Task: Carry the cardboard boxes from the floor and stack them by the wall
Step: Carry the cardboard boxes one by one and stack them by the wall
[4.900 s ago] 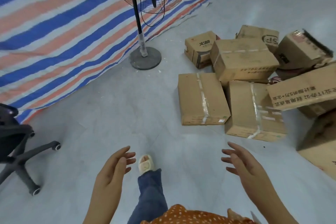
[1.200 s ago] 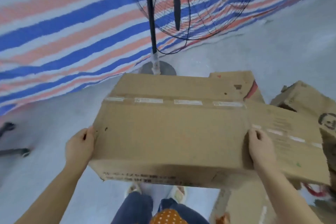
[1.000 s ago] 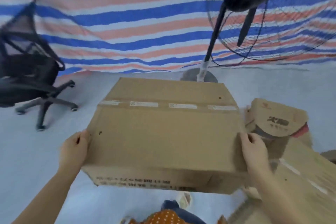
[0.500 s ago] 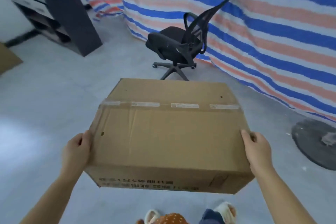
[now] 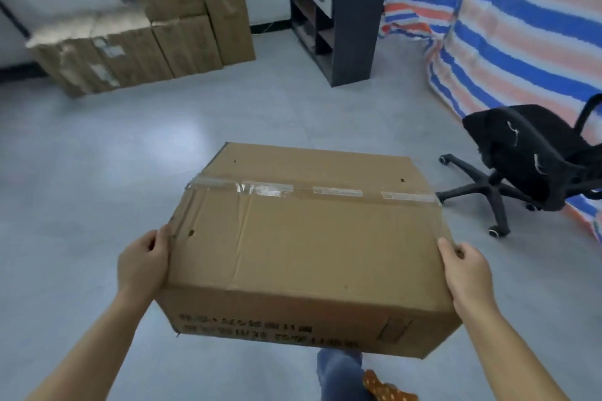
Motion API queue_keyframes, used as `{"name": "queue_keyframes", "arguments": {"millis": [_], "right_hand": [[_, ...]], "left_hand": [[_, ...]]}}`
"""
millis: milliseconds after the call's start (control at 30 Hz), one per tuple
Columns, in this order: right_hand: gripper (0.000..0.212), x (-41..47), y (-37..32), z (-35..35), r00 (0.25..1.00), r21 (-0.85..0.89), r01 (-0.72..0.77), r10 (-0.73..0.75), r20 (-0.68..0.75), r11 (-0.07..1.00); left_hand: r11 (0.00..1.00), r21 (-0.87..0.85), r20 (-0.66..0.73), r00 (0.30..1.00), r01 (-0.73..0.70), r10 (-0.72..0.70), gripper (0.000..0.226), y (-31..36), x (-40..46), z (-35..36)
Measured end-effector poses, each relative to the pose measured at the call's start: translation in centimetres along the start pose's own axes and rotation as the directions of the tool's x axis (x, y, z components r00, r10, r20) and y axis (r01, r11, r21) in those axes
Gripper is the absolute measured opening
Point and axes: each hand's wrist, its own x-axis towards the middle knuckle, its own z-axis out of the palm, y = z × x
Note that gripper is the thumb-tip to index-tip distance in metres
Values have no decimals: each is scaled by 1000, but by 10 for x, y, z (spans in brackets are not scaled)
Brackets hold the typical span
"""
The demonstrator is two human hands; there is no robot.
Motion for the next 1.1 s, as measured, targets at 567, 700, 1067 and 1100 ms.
{"name": "queue_keyframes", "arguments": {"millis": [567,700,1067,1100], "right_hand": [[34,234,-234,202,905,-61,317,-282,318,947],[36,257,-288,269,870,-62,370,-322,372,927],[36,298,-425,474,842,-74,417,-354,407,906],[37,299,-441,493,844,-70,413,-352,404,908]], "left_hand": [[960,-80,-308,909,268,-280,47,30,178,42],[936,-111,-353,867,335,-353,47,20,227,39],[924,-154,-361,851,349,-381,41,-15,457,6],[926,-156,-362,853,343,-377,40,-16,482,-1]]}}
